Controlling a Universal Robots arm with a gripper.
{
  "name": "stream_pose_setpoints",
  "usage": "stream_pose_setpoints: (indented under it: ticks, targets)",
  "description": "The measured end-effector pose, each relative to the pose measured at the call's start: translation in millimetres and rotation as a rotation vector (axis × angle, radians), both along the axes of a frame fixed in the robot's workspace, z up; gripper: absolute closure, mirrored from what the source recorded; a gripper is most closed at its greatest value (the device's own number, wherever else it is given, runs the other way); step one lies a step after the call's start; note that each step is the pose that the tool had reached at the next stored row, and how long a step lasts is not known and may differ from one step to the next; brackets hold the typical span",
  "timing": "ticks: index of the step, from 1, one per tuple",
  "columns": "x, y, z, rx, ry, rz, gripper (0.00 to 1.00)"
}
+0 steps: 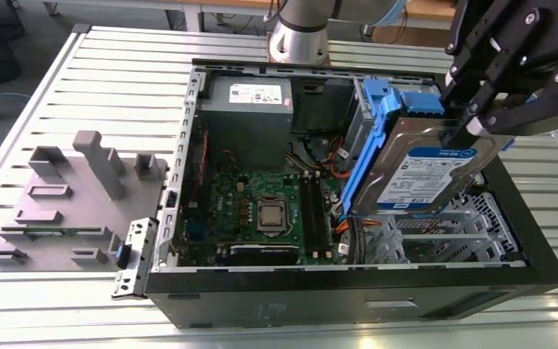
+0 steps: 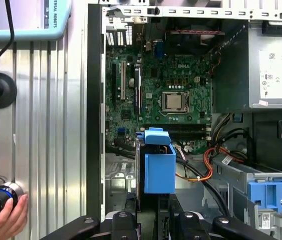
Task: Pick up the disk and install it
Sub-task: 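Insert the disk into the insertion slot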
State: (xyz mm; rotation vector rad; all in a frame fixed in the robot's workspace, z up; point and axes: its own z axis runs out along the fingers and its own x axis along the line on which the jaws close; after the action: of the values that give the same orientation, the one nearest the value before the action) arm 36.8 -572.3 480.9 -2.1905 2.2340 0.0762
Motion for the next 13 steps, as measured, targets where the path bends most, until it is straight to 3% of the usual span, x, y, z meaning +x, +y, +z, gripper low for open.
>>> stream_pose_setpoints:
  ticks: [13]
  targets:
    - [24.1,0.0,-7.2,0.0,0.0,0.0,0.65]
